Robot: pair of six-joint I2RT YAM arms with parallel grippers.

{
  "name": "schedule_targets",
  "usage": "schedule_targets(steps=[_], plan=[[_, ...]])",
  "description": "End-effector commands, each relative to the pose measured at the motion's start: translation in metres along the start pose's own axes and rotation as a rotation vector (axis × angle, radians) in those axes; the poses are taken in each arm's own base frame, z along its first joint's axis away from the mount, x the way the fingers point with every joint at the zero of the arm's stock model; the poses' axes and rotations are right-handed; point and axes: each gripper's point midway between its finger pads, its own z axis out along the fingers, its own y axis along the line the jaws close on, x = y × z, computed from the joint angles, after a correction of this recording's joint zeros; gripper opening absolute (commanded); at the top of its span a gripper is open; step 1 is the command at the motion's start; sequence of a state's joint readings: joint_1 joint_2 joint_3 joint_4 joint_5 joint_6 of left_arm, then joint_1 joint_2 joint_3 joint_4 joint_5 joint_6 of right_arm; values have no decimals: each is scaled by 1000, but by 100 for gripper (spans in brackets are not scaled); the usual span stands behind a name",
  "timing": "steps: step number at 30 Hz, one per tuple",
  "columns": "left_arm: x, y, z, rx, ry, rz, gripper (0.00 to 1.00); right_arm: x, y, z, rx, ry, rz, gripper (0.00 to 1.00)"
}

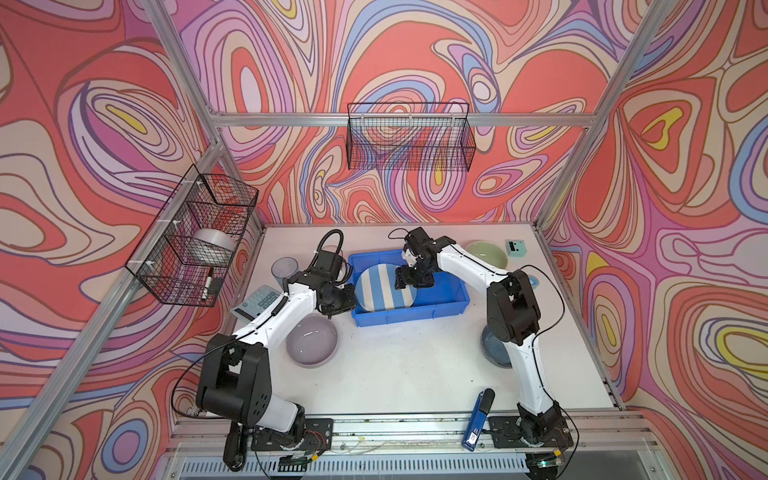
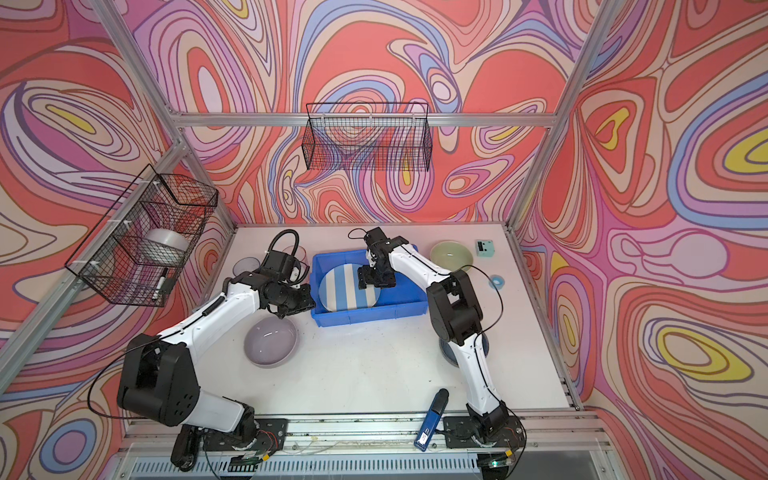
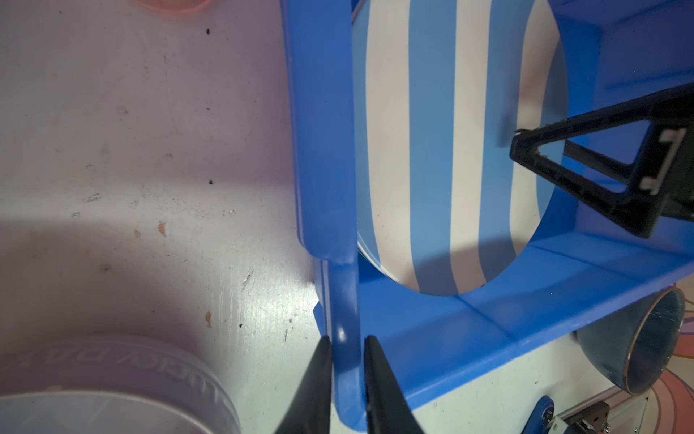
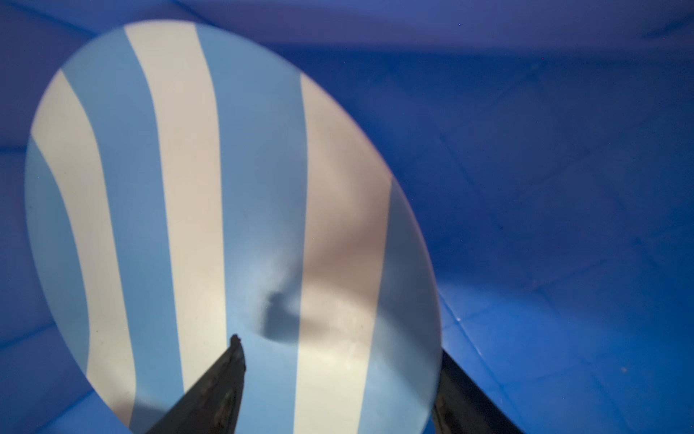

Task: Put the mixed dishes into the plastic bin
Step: 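Lower the striped plate into the bin and open the right gripper, then raise the right gripper from the bin and move to the pale green bowl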

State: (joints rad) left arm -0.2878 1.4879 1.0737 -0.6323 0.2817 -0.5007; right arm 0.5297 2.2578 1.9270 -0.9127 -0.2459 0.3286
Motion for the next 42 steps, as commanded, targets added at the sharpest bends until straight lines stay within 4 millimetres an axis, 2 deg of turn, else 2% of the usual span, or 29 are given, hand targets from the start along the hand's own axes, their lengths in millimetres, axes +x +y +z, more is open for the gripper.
schedule_targets(steps=[1, 13, 19, 25, 31, 35, 37, 40, 42], plan=[[-7, -8, -4, 29, -11, 15, 20, 1, 15, 2, -56, 10, -8, 76], [-7, -8, -4, 34, -11, 13, 20, 9, 27, 3, -136, 47, -7, 78], [-6, -7, -6, 28, -14, 13, 20, 1, 12, -10, -37, -14, -6, 78], [-4, -5, -12, 15, -18, 11, 24, -11, -7, -42, 8, -77, 13, 79], [-4, -6, -22, 20, -30, 12, 29, -19, -14, -78, -10, -134, 20, 78], [-2, -6, -32, 20, -45, 17, 36, -28, -26, -113, -17, -208, 57, 76], [-1, -4, -38, 8, -55, 19, 42, -32, -38, -129, -8, -240, 82, 75], [3, -4, -48, 10, -69, 29, 50, -37, -69, -152, 52, -292, 128, 74], [7, -4, -53, 12, -68, 34, 53, -38, -99, -164, 120, -317, 172, 73]])
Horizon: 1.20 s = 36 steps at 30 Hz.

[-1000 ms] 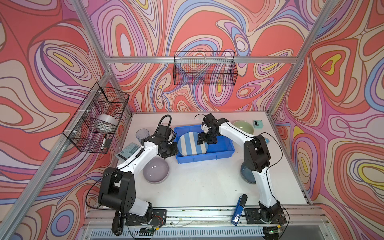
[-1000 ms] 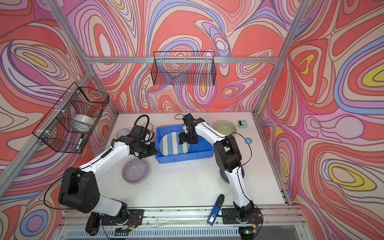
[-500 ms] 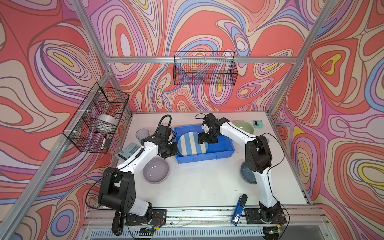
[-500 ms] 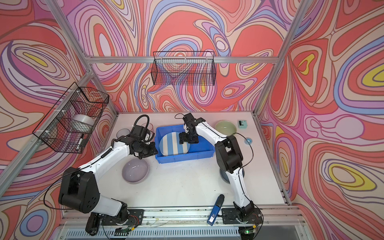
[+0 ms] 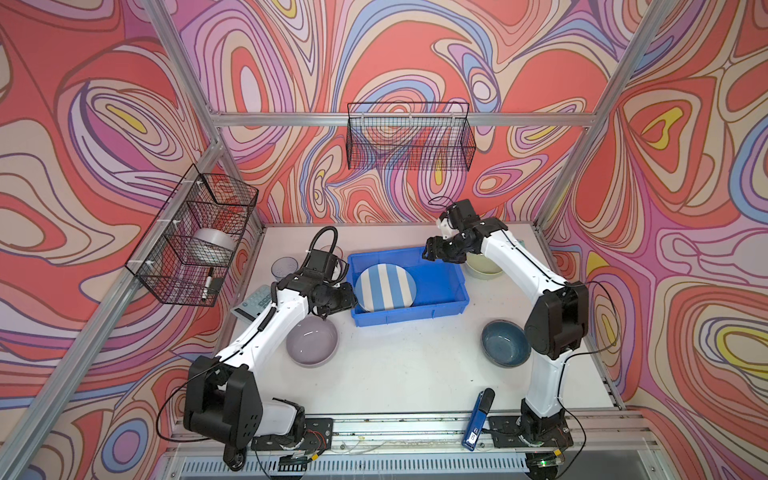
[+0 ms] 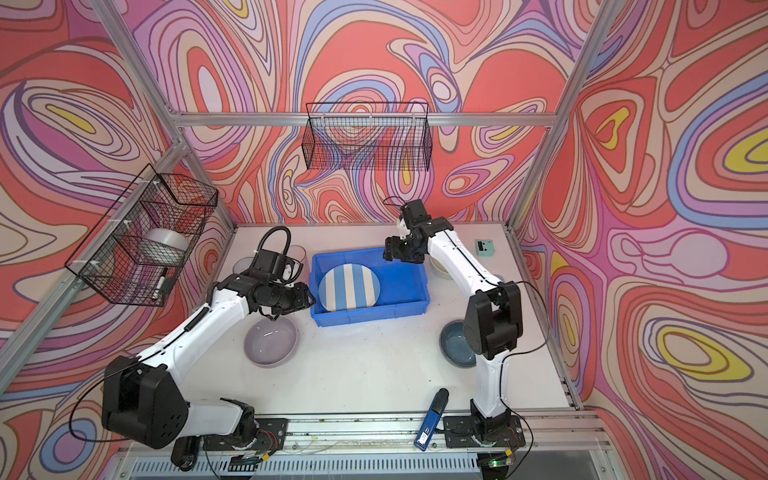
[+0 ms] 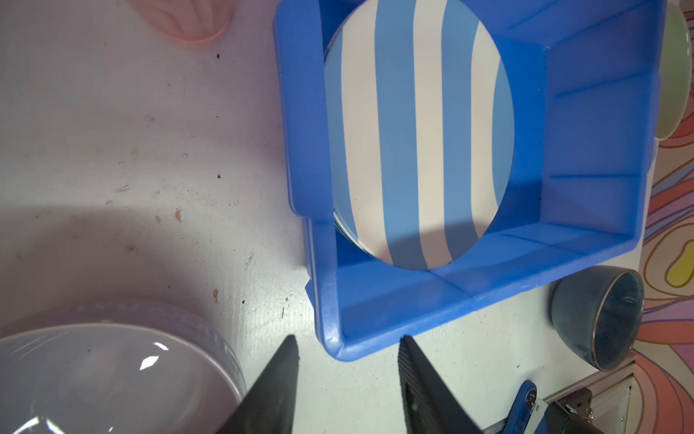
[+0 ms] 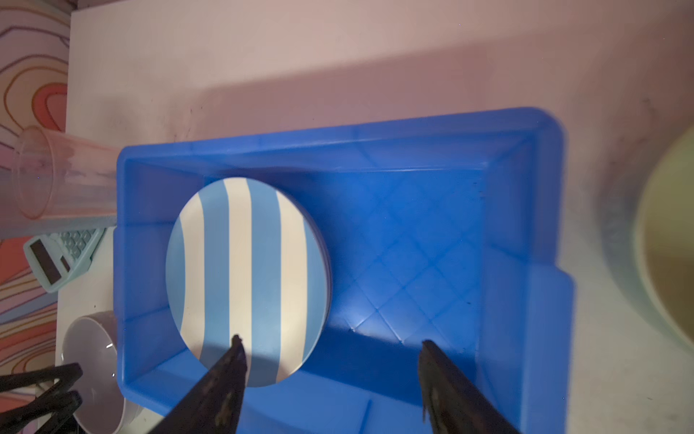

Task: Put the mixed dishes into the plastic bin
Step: 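Raise the right gripper from the bin and move to the pale green bowl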

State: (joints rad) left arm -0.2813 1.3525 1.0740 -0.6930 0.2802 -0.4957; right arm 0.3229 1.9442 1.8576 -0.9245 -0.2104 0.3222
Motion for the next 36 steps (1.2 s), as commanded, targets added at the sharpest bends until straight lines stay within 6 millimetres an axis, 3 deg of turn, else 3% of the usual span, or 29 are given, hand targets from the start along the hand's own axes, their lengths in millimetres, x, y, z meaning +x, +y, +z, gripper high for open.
schedule_targets(steps=[1, 10, 15, 21, 36], plan=[[6, 3, -18, -18, -3, 20, 53, -8, -50, -17, 129, -40, 57, 72], [21, 6, -42, -8, -41, 20, 59, -21, -160, -45, 297, -127, 259, 62], [33, 16, -52, -47, -31, 6, 61, -22, -197, -46, 395, -141, 317, 57], [46, 19, -63, -39, -44, 0, 61, -18, -228, -32, 451, -112, 362, 51], [65, 30, -75, -61, -49, -17, 60, -3, -269, -3, 540, -42, 392, 44]])
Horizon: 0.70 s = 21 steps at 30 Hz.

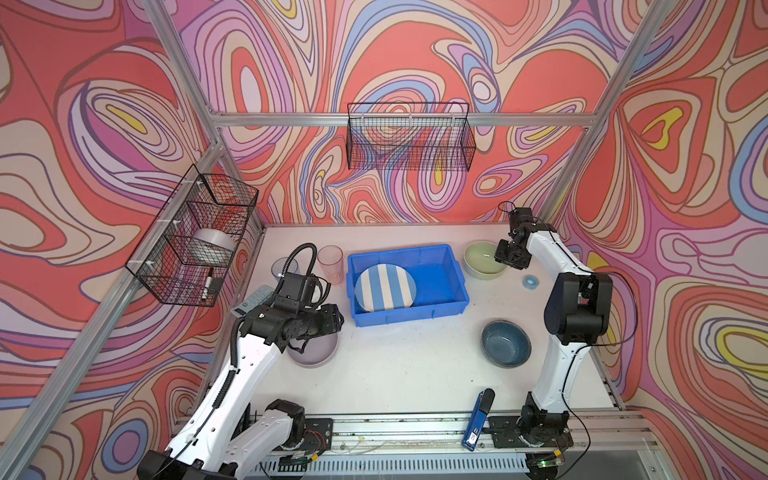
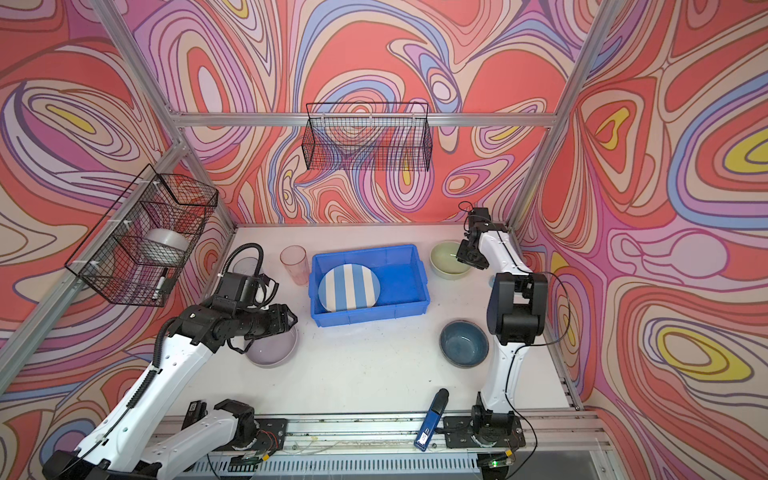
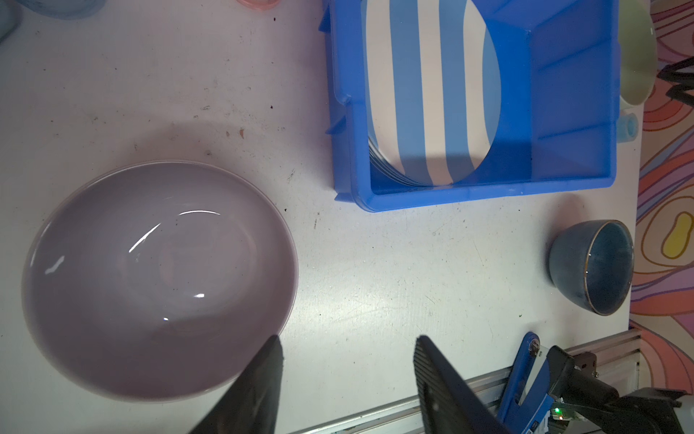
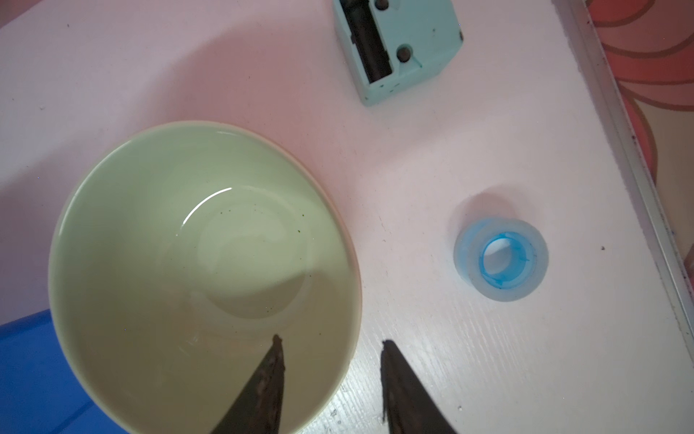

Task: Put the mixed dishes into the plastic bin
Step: 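Raise the right gripper from the bin and move to the pale green bowl, then lower the right gripper onto the pale green bowl's rim and close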

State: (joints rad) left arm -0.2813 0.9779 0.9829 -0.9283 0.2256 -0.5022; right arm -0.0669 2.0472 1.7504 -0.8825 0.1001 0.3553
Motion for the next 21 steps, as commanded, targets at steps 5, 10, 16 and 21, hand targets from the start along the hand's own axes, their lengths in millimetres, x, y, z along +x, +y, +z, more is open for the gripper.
schedule_targets(steps=[5, 10, 16, 21], plan=[[15, 11, -7, -34, 17, -26, 60, -1, -7, 20, 1, 17, 12, 42], [17, 12, -12, -30, 7, -27, 61, 3, -3, 31, -33, 42, 17, 37], [19, 13, -13, -30, 13, -29, 61, 9, -3, 42, -41, 68, 20, 34], [21, 14, -14, -34, 15, -27, 61, 13, -2, 50, -51, 86, 21, 27]])
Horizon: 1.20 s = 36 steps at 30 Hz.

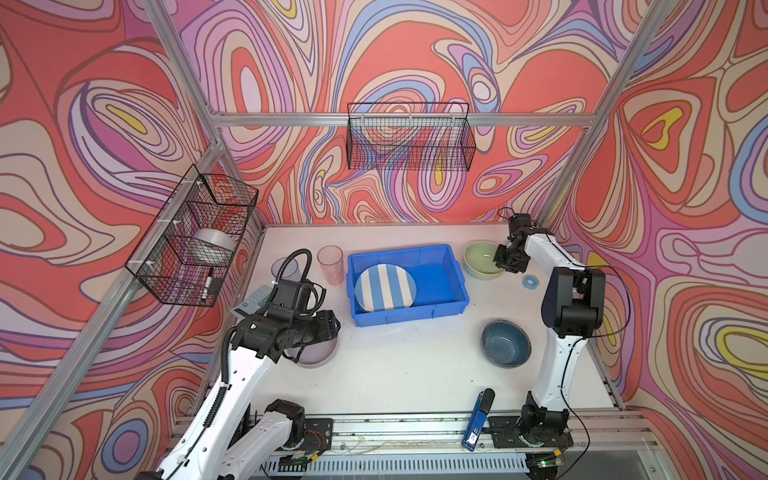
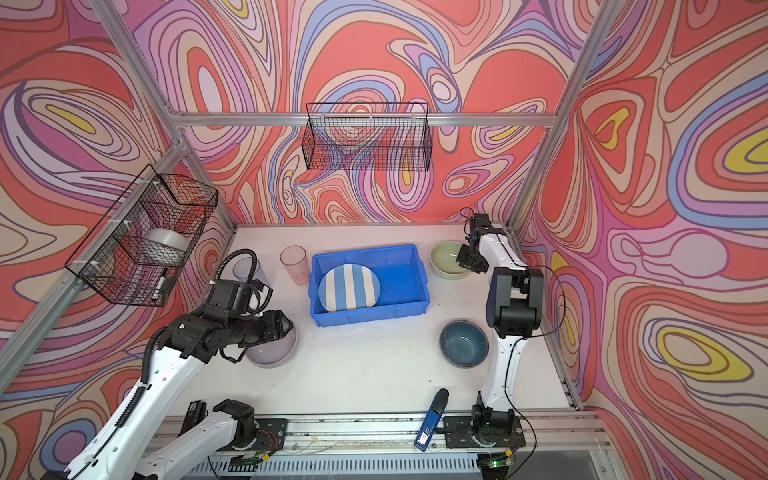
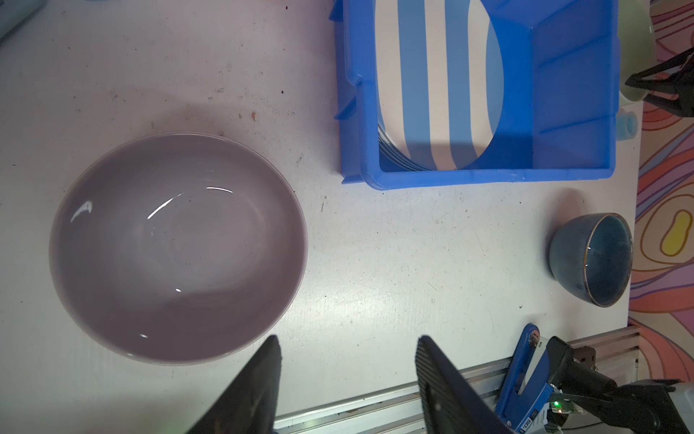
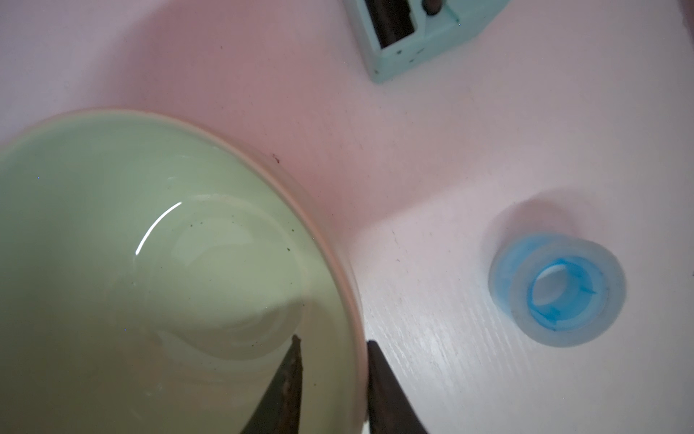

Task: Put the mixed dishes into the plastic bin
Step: 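Lower the right gripper onto the pale green bowl's rim and close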

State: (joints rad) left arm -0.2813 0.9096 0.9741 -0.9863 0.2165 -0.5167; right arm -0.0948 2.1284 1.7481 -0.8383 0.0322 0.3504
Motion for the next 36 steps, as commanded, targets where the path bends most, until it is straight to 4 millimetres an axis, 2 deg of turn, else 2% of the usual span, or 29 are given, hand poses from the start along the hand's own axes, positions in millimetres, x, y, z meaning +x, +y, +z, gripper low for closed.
schedule_targets(steps=[1, 10, 16, 19, 27, 36], plan=[[8, 8, -2, -27, 19, -11, 61, 6, -1, 15, -16, 30, 2, 26], [10, 10, -5, -33, 14, -5, 61, 9, -1, 26, -10, 60, -9, 21], [9, 10, -6, -33, 5, -4, 60, 10, -1, 27, -10, 70, -17, 7], [9, 10, -6, -33, 5, -4, 60, 8, -1, 21, -13, 62, -20, 0], [8, 9, -5, -31, 2, -1, 60, -2, 3, 0, -30, 34, -26, 0], [12, 11, -3, -29, 5, 5, 61, -14, 13, -39, -91, -28, -20, 0]])
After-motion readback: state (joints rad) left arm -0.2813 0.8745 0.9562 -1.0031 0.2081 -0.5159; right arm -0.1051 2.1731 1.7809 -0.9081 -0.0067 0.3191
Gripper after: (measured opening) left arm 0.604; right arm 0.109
